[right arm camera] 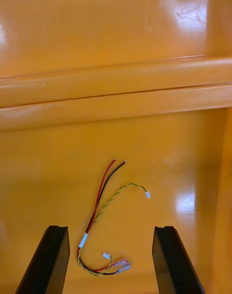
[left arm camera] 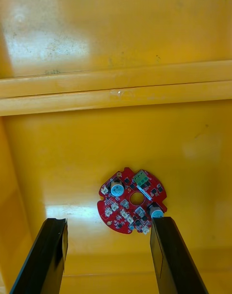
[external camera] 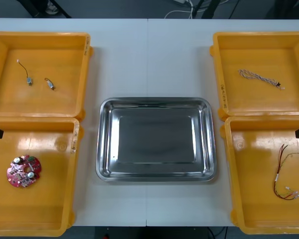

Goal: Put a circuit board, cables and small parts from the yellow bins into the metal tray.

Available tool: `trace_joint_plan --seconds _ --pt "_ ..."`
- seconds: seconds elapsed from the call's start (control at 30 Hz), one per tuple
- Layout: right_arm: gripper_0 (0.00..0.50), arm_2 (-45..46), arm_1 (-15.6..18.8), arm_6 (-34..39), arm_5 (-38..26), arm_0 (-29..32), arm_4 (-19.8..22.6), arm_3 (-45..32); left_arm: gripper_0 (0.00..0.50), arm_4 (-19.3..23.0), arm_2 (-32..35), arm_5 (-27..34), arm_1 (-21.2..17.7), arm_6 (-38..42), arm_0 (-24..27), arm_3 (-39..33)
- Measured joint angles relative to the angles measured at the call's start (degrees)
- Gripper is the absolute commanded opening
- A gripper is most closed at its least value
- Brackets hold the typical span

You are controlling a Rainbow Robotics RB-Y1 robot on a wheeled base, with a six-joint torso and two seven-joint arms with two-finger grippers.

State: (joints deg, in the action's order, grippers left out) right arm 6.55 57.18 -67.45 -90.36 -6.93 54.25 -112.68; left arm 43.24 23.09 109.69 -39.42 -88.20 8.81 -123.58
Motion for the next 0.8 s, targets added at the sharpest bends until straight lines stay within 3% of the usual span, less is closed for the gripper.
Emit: trace_joint_plan --seconds 0.8 --pt "0.5 0.0 0.0 0.0 0.0 0.0 0.0 0.0 0.5 0.0 0.0 0.0 0.0 0.0 0.0 0.0"
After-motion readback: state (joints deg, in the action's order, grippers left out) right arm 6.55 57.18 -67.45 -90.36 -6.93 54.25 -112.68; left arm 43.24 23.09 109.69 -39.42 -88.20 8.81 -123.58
